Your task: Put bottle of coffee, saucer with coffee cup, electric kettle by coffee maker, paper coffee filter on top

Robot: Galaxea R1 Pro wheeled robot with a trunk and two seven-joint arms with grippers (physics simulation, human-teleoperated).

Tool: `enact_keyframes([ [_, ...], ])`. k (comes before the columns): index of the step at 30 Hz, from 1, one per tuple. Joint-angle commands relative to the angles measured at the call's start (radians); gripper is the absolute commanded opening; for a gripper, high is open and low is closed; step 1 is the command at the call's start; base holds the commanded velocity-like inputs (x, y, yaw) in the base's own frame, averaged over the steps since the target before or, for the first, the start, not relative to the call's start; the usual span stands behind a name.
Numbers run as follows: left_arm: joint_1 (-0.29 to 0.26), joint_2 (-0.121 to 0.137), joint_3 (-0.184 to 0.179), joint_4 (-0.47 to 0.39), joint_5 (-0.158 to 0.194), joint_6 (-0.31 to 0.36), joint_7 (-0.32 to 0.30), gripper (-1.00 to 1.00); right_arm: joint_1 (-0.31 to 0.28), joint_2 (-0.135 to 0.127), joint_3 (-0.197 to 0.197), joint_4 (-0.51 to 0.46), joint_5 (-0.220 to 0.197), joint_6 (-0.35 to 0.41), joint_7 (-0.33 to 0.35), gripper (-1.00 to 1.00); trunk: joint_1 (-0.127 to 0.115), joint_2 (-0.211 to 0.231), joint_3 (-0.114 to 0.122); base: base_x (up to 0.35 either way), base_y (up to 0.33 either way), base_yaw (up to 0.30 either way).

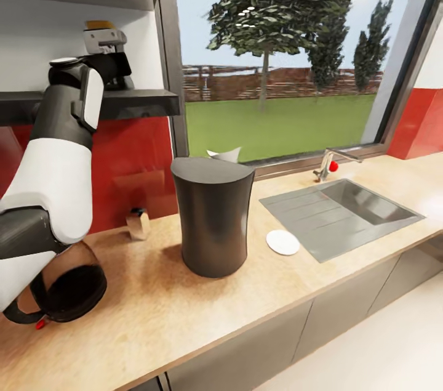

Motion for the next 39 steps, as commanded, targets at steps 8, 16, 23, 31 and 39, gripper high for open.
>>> enact_keyframes([
  [8,-0.004,-0.013,0.001,-0.051,-0.005,0.048,-0.001,-1.0,-0.001,0.001,-0.003,-0.001,0.011,0.001,-0.002,1.0,0.001,-0.002,-0.002,0.0,0.0,-0.051],
  [16,-0.021,-0.025,0.001,-0.055,-0.007,0.049,0.001,-1.0,-0.001,0.0,-0.002,-0.001,0.012,-0.001,-0.001,1.0,0.001,-0.002,-0.002,0.0,0.0,-0.002],
  [23,-0.021,-0.032,-0.001,-0.08,-0.009,0.049,0.002,-1.0,-0.001,0.0,-0.006,-0.003,0.012,-0.001,-0.001,1.0,0.001,-0.002,-0.002,-0.048,-0.001,0.0],
  [31,-0.019,-0.035,-0.001,-0.089,-0.01,0.053,0.002,-1.0,-0.001,0.0,-0.007,-0.003,0.01,0.0,-0.001,1.0,0.001,-0.002,-0.002,-0.22,-0.121,0.0],
  [39,-0.018,-0.035,-0.015,-0.09,-0.011,0.055,0.002,-1.0,-0.001,0.0,-0.007,-0.003,0.01,0.0,-0.001,1.0,0.001,-0.002,-0.002,-0.234,-0.171,-0.002],
])
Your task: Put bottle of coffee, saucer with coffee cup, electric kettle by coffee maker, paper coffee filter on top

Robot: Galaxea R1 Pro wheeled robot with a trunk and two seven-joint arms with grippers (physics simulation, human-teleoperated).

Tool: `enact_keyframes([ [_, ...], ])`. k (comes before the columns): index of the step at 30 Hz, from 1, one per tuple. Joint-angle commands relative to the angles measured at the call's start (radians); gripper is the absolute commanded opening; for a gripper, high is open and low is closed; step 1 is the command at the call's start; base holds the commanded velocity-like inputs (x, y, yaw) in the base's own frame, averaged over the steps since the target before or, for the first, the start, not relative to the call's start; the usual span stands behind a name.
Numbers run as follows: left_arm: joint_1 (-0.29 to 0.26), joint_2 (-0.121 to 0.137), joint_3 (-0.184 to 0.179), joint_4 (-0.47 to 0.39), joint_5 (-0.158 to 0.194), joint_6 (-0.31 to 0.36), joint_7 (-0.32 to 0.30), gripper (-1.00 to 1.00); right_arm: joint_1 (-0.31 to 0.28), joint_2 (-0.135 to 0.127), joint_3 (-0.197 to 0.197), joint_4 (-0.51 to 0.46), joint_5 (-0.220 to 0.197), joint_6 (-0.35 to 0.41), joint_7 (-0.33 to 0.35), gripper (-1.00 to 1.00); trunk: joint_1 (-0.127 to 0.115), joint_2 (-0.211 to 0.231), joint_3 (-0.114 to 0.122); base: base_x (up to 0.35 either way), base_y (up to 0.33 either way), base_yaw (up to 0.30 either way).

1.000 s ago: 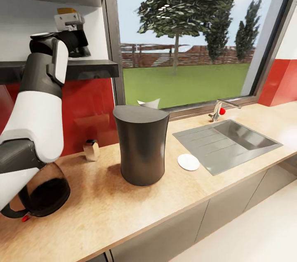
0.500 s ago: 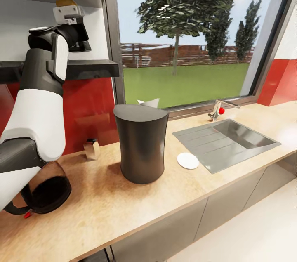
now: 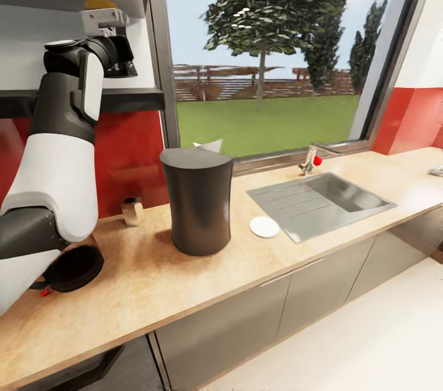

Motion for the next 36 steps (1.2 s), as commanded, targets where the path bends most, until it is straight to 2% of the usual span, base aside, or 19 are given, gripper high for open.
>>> enact_keyframes([
  [1,-0.001,-0.001,-0.005,-0.001,-0.007,0.006,-0.003,-1.0,0.0,0.0,-0.007,-0.002,0.01,0.005,-0.001,1.0,0.0,-0.002,-0.002,-0.235,-0.173,-0.076],
  [7,0.005,-0.001,-0.021,-0.021,-0.006,0.009,0.0,-1.0,0.0,0.0,-0.007,-0.002,0.01,0.005,-0.001,1.0,0.0,-0.002,0.0,-0.125,-0.092,-0.193],
  [25,0.012,-0.003,-0.022,-0.045,-0.004,0.01,-0.001,-1.0,0.0,0.0,-0.007,-0.002,0.01,0.005,-0.001,1.0,0.0,-0.002,0.01,-0.005,-0.004,-0.248],
  [29,0.014,-0.02,-0.028,-0.045,-0.004,0.01,-0.002,-1.0,0.0,0.0,-0.007,-0.002,0.01,0.005,-0.001,1.0,0.0,-0.002,0.012,0.0,0.0,-0.25],
  [36,0.035,-0.065,-0.054,-0.053,-0.001,0.01,-0.004,-1.0,0.0,0.0,-0.007,-0.002,0.01,0.005,-0.001,1.0,0.0,-0.002,0.015,0.0,0.0,-0.25],
])
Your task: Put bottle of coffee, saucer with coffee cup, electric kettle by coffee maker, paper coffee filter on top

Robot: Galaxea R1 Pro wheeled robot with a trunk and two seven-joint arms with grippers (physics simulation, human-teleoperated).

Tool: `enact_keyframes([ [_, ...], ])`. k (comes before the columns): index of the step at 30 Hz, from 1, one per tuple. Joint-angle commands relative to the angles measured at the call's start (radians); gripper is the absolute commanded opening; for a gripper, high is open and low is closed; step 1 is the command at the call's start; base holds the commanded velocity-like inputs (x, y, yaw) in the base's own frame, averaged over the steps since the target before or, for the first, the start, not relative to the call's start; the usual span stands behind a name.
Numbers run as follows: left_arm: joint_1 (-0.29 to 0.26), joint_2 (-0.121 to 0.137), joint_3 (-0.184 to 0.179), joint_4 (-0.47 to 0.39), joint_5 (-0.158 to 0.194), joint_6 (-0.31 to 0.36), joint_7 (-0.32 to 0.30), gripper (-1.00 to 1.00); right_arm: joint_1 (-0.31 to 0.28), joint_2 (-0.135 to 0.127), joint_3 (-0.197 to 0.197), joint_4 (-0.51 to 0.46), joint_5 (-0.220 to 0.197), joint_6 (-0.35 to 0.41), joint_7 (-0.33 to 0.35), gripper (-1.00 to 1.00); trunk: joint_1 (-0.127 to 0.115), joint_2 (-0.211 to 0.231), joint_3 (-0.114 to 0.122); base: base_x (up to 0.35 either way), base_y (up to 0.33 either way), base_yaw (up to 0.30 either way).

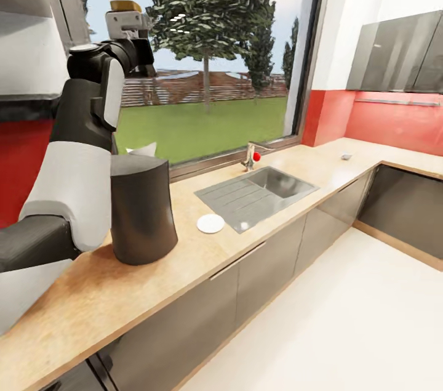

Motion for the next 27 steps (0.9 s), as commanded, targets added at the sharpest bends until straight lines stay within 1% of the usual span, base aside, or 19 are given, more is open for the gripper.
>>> enact_keyframes([
  [1,0.014,-0.011,-0.002,-0.009,-0.012,0.005,-0.003,-1.0,-0.001,0.0,-0.007,-0.001,0.01,0.005,-0.001,1.0,0.001,-0.002,-0.002,0.0,0.0,-0.25],
  [2,0.021,-0.015,-0.004,-0.014,-0.012,0.005,-0.003,-1.0,-0.001,0.0,-0.007,-0.001,0.01,0.005,-0.001,1.0,0.001,-0.002,-0.001,0.0,0.0,-0.25],
  [3,0.044,-0.026,-0.008,-0.033,-0.01,0.005,-0.006,-1.0,-0.001,0.0,-0.007,-0.001,0.01,0.005,-0.001,1.0,0.001,-0.002,-0.001,0.0,0.0,-0.25],
  [5,0.063,-0.034,-0.015,-0.051,-0.006,0.005,-0.01,-1.0,-0.001,0.0,-0.007,-0.001,0.01,0.005,-0.001,1.0,0.001,-0.002,0.0,0.0,0.0,-0.25],
  [8,0.095,-0.052,-0.046,-0.074,0.017,0.004,-0.039,-1.0,-0.001,0.0,-0.008,-0.001,0.01,0.005,-0.001,1.0,0.001,-0.002,0.002,0.0,0.0,-0.25],
  [9,0.1,-0.054,-0.052,-0.077,0.022,0.003,-0.045,-1.0,-0.001,0.0,-0.008,-0.001,0.01,0.005,-0.001,1.0,0.001,-0.002,0.003,0.0,0.0,-0.25],
  [12,0.13,-0.059,-0.092,-0.104,0.056,0.003,-0.076,-1.0,-0.001,0.002,-0.008,-0.002,0.01,0.004,-0.001,1.0,0.001,-0.002,0.004,0.0,0.0,-0.223],
  [13,0.137,-0.059,-0.098,-0.109,0.06,0.002,-0.079,-1.0,-0.001,0.002,-0.008,-0.002,0.01,0.004,-0.001,1.0,0.001,-0.002,0.004,0.0,0.0,-0.143],
  [15,0.174,-0.056,-0.114,-0.139,0.074,0.0,-0.089,-1.0,-0.001,0.004,-0.008,-0.003,0.01,0.002,-0.001,1.0,0.001,-0.002,0.005,0.0,0.0,-0.075],
  [17,0.214,-0.054,-0.121,-0.171,0.078,-0.002,-0.093,-1.0,-0.001,0.004,-0.008,-0.005,0.01,0.001,-0.001,1.0,0.001,-0.002,0.005,0.0,0.0,-0.034],
  [20,0.324,-0.048,-0.126,-0.26,0.081,-0.005,-0.12,-1.0,-0.001,0.005,-0.007,-0.026,0.009,-0.001,-0.001,1.0,0.001,-0.002,0.005,0.0,0.0,-0.013],
  [21,0.344,-0.046,-0.126,-0.276,0.08,-0.005,-0.128,-1.0,-0.001,0.005,-0.007,-0.03,0.009,-0.003,-0.001,1.0,0.001,-0.002,0.005,0.0,0.0,-0.006],
  [22,0.383,-0.04,-0.124,-0.31,0.079,-0.006,-0.147,-1.0,-0.001,0.006,-0.006,-0.038,0.009,-0.011,-0.001,1.0,0.001,-0.002,0.005,0.0,0.0,-0.004],
  [25,0.486,-0.004,-0.121,-0.409,0.079,-0.007,-0.204,-1.0,-0.001,0.007,-0.007,-0.048,0.008,-0.06,-0.001,1.0,0.001,-0.002,0.005,0.0,0.0,-0.002],
  [26,0.5,0.003,-0.121,-0.424,0.079,-0.008,-0.211,-1.0,-0.001,0.007,-0.006,-0.049,0.008,-0.069,-0.001,1.0,0.001,-0.002,0.005,0.0,0.0,0.0],
  [27,0.558,0.028,-0.119,-0.484,0.081,-0.008,-0.231,-1.0,-0.001,0.011,-0.006,-0.051,0.007,-0.102,0.0,1.0,0.001,-0.002,0.005,0.0,0.0,0.0],
])
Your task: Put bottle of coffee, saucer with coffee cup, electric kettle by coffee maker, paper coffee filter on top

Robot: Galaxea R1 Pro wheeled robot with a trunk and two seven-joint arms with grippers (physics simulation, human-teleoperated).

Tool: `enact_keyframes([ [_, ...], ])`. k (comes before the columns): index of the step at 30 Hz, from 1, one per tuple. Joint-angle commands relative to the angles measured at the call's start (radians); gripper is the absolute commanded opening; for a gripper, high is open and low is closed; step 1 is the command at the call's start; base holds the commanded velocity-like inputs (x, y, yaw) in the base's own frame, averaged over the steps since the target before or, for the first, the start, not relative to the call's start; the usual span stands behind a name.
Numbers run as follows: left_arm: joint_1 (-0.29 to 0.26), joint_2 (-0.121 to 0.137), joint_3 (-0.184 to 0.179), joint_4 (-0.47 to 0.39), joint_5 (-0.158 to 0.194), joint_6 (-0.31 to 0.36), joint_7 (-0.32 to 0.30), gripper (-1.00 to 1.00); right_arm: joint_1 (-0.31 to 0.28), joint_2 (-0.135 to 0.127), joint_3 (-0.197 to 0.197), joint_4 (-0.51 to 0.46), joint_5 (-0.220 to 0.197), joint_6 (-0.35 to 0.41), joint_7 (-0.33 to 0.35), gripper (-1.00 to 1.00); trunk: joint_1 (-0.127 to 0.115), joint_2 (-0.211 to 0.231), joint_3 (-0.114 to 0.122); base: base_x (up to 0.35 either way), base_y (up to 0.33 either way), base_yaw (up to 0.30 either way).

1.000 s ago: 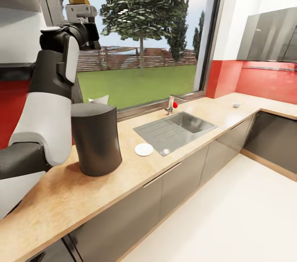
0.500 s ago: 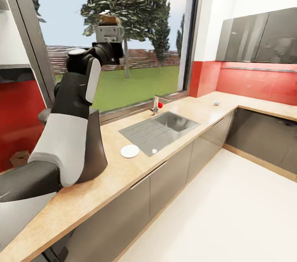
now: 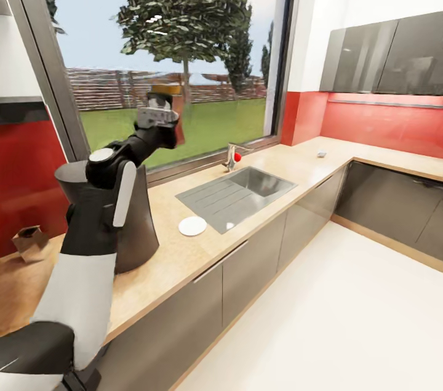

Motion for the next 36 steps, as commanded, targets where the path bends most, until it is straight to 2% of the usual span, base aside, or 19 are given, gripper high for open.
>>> enact_keyframes([
  [1,0.019,0.006,0.001,-0.019,0.005,0.006,-0.008,-1.0,-0.001,0.002,-0.007,-0.001,0.01,-0.006,-0.001,1.0,0.001,-0.002,-0.002,0.0,0.0,0.0],
  [6,0.104,0.017,0.003,-0.052,0.005,-0.003,-0.014,-1.0,-0.001,0.005,-0.009,-0.003,0.008,-0.036,-0.001,1.0,0.001,-0.002,-0.002,0.0,0.0,0.0],
  [7,0.148,0.016,-0.001,-0.052,0.005,-0.067,-0.014,-1.0,-0.001,0.005,-0.01,-0.003,0.005,-0.042,-0.001,1.0,0.001,-0.002,-0.002,0.0,0.0,0.0],
  [9,0.172,0.015,-0.005,-0.052,0.005,-0.114,-0.011,-1.0,-0.001,0.005,-0.01,-0.003,0.005,-0.043,-0.001,1.0,0.001,-0.002,-0.002,0.0,0.0,0.0],
  [14,0.231,0.013,-0.007,-0.052,0.005,-0.161,-0.003,-1.0,-0.001,0.005,-0.01,-0.002,0.005,-0.044,-0.001,1.0,0.001,-0.002,-0.002,0.0,0.0,0.0],
  [24,0.264,0.009,-0.007,-0.048,0.002,-0.168,0.002,-1.0,-0.001,0.005,-0.01,-0.002,0.005,-0.044,-0.001,1.0,0.001,-0.002,-0.002,-0.14,-0.078,0.0],
  [29,0.281,0.007,-0.007,-0.044,0.001,-0.207,0.002,-1.0,-0.001,0.005,-0.01,-0.002,0.005,-0.044,-0.001,1.0,0.001,-0.002,-0.002,-0.249,-0.164,0.0],
  [36,0.297,0.008,-0.007,-0.043,0.002,-0.222,0.002,-1.0,-0.001,0.004,-0.01,-0.002,0.005,-0.044,-0.001,1.0,0.001,-0.002,-0.002,-0.259,-0.166,0.0],
])
